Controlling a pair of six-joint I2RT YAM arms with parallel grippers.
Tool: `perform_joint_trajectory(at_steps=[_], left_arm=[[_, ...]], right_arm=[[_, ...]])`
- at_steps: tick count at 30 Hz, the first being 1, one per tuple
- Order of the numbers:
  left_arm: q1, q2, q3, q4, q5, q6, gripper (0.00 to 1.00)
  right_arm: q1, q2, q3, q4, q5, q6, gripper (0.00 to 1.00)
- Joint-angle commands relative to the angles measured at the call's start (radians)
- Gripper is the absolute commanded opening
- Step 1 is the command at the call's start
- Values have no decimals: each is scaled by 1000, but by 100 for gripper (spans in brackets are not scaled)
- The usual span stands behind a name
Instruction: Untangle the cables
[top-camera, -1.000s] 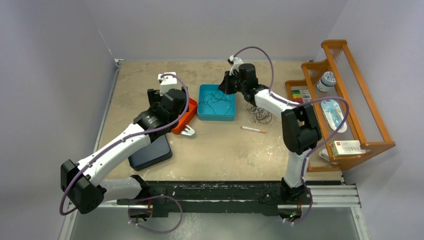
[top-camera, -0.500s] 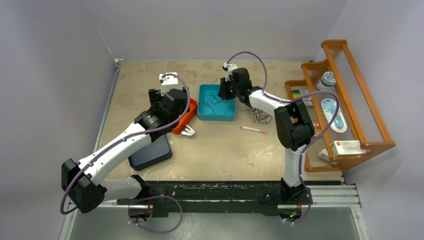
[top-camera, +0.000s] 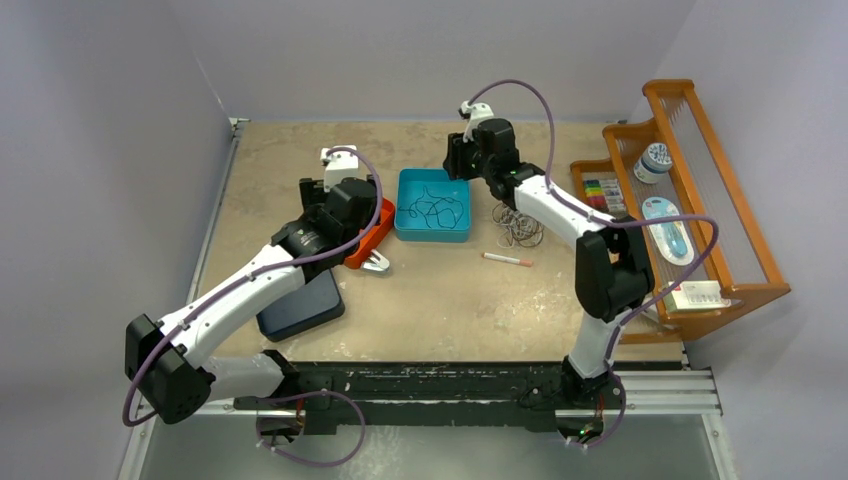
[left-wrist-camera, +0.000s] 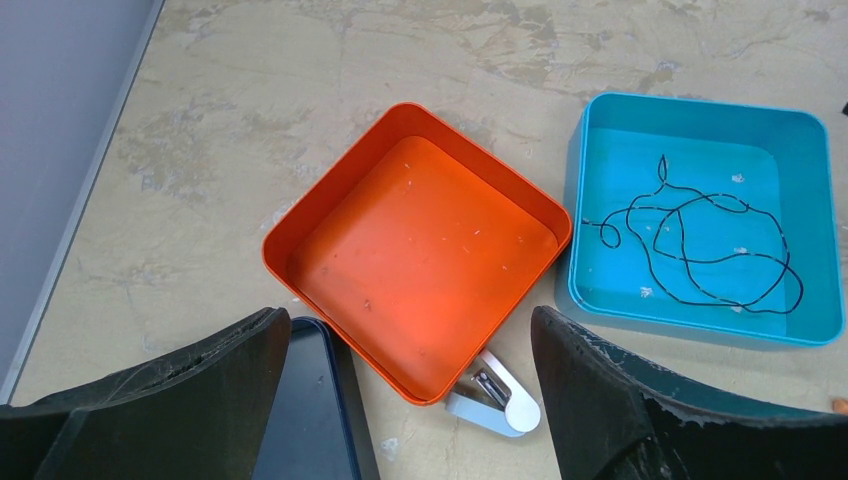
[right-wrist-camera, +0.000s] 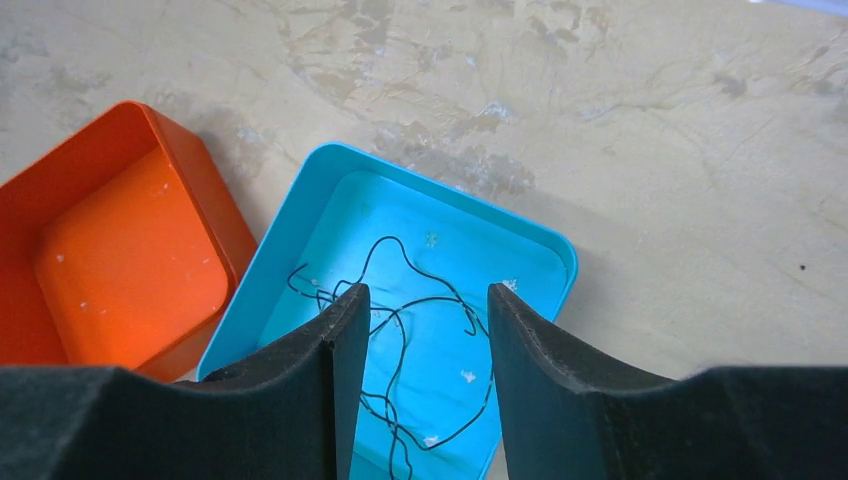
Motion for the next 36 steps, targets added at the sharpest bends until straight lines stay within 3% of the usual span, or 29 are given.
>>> perform_joint_trajectory(at_steps=[1, 17, 32, 36], left_arm=[[6, 6, 37, 18, 6, 11, 90], [6, 54, 45, 49, 86, 3, 89], [6, 66, 44, 50, 106, -1, 86], [6, 60, 39, 50, 105, -4, 86]], right_arm=[[3, -59, 1, -36, 31, -21, 50], [1, -133, -51, -194, -131, -24, 39], [3, 21, -6, -289, -111, -60, 30], [3, 54, -2, -262, -122, -49, 18]])
